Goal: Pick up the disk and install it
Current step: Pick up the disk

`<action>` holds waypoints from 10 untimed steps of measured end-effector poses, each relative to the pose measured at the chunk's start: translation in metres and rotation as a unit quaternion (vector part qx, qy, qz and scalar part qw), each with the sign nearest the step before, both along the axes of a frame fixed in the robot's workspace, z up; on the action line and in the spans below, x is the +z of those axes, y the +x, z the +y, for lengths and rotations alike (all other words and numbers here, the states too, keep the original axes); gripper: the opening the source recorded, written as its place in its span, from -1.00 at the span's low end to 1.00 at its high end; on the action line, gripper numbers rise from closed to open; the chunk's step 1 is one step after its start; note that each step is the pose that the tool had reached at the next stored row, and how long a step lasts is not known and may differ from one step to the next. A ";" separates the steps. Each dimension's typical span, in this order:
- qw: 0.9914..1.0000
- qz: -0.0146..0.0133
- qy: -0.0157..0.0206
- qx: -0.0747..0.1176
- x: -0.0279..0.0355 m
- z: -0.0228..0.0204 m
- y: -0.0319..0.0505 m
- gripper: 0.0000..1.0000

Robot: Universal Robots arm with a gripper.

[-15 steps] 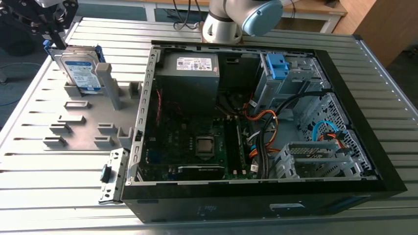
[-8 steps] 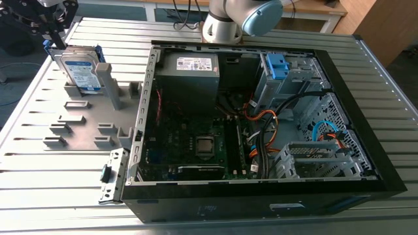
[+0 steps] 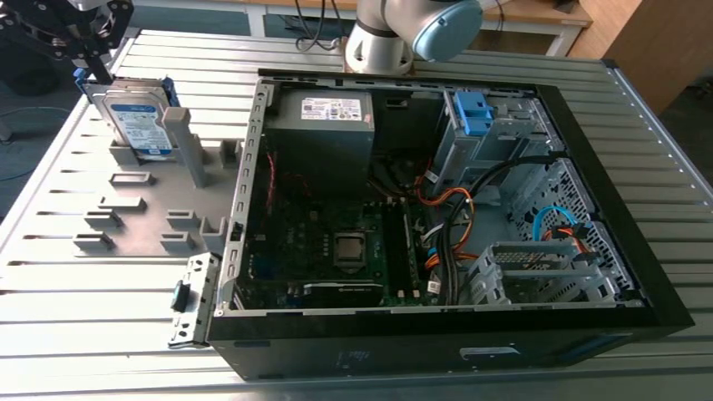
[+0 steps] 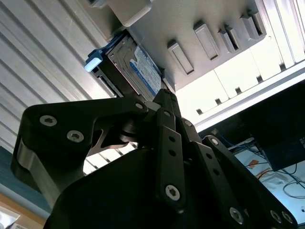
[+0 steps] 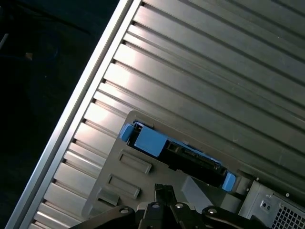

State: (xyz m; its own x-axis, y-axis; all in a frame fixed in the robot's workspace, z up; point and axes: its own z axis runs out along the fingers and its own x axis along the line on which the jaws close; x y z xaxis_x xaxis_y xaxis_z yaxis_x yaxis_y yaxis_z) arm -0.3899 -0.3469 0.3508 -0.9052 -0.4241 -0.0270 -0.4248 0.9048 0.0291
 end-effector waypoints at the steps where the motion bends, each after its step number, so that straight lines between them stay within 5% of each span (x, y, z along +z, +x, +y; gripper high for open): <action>1: 1.000 0.000 0.000 0.002 0.0000 0.0000 0.0000 -0.79; 10: 1.000 0.000 0.000 0.020 0.0000 0.0000 0.0000 -0.79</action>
State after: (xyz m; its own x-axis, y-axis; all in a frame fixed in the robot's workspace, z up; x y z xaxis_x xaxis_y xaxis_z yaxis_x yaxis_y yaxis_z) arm -0.3899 -0.3469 0.3508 -0.8873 -0.4604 -0.0269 -0.4611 0.8869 0.0291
